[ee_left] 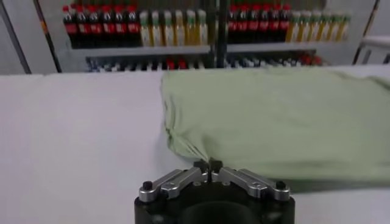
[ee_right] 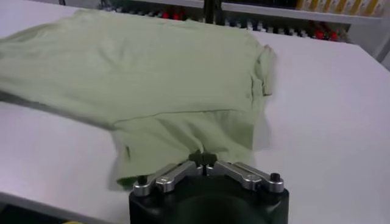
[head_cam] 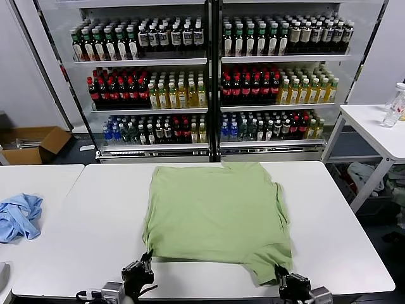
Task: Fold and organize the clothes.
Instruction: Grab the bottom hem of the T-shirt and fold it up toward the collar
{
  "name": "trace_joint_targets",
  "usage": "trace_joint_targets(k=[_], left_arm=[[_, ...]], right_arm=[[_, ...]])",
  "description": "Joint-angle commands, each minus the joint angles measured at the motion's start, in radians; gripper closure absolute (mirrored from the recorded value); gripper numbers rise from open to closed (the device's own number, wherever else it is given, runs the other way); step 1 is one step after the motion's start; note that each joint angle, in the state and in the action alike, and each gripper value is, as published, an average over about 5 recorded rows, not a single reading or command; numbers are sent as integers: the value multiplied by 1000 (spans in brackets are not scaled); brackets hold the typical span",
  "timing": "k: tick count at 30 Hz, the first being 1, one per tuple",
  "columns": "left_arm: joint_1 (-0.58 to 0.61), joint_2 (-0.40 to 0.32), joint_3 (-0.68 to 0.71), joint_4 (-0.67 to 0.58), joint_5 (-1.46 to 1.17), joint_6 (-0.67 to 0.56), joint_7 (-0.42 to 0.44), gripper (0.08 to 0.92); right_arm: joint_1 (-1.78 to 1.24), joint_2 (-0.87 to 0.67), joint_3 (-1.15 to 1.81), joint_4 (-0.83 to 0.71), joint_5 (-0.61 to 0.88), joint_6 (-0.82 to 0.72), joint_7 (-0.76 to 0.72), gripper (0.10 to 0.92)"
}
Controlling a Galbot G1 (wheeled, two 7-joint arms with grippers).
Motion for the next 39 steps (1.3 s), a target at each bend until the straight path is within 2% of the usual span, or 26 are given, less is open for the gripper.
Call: trace_joint_targets(k=[1,12,21,29,32,39], left_arm=[[-33,60,-58,-60,-136,-74,1,914],[-199,131,13,72,-175,-75,-13,914],[-344,154,75,228,-161,-70,-30,914],[-414,164,94,286,-152,-51,-33,911],[-423,157,96,284,-153,-57,-36,868],[-357,130,64,231,-155,-74,-57,666]], right_arm=[[258,-81,-10,13,79,68,21,917],[596,-125,-169,-181,104,73,24,917],[798,-87,-339,-354,-45,115,-17,917],[808,-51,-397,-394,-127,69,-40,917],[774,-42,-390,-391,-161,57,-47,895],[651,-48,-315,-330,-163,145,-36,705]])
